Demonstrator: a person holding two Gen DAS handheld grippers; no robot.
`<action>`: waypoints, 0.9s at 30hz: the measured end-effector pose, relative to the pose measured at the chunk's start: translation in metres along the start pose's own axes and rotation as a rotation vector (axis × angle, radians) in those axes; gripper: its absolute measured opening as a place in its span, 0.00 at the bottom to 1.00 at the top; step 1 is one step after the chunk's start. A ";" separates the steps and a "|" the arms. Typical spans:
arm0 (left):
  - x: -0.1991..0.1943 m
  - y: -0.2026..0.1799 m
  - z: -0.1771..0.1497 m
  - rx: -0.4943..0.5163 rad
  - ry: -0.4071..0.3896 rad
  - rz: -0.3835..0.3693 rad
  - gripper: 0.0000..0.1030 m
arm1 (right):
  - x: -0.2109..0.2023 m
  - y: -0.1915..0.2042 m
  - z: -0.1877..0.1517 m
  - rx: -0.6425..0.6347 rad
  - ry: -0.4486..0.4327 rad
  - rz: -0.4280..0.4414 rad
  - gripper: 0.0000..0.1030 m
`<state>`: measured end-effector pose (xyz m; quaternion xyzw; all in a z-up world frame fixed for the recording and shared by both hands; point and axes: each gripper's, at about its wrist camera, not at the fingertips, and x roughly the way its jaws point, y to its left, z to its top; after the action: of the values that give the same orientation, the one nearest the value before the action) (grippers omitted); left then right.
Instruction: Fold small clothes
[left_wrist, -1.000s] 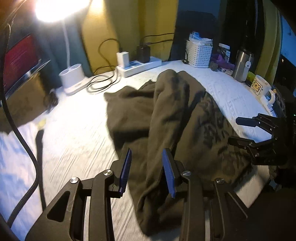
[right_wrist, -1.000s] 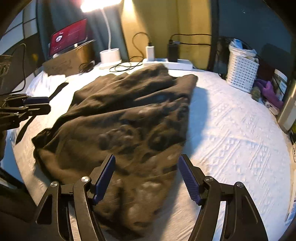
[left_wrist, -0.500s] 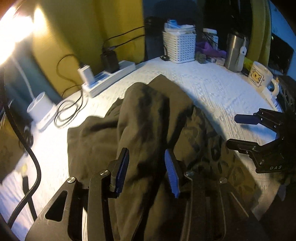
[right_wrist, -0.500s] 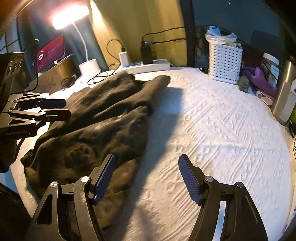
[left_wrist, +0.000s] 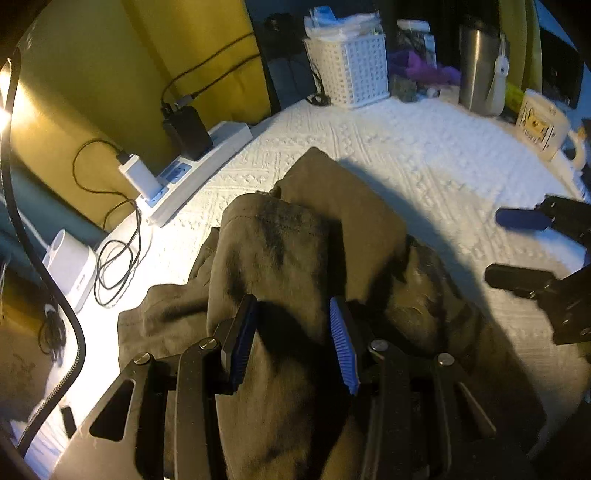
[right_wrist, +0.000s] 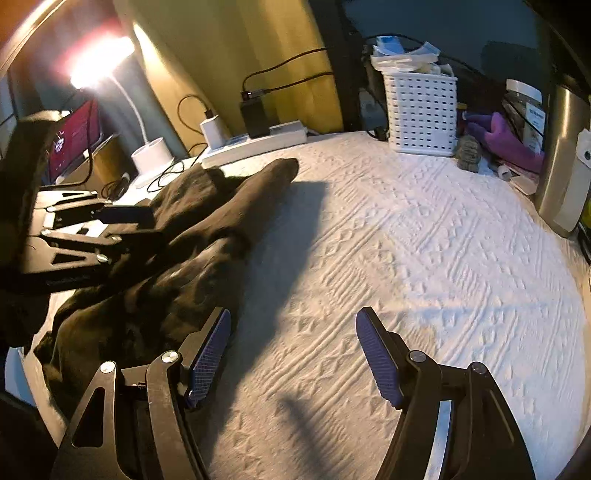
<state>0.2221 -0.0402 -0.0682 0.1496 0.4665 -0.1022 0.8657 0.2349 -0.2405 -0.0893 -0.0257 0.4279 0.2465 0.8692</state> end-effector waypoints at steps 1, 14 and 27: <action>0.003 -0.002 0.002 0.011 0.008 0.004 0.39 | 0.001 -0.002 0.001 0.007 0.001 0.002 0.70; 0.003 0.023 0.002 0.027 -0.014 0.052 0.08 | 0.017 -0.002 0.007 -0.001 0.042 -0.022 0.70; -0.002 0.127 -0.039 -0.219 -0.099 0.059 0.04 | 0.025 0.031 0.033 -0.050 0.036 -0.044 0.70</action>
<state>0.2311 0.0923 -0.0662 0.0628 0.4270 -0.0324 0.9015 0.2582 -0.1943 -0.0822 -0.0613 0.4365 0.2375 0.8656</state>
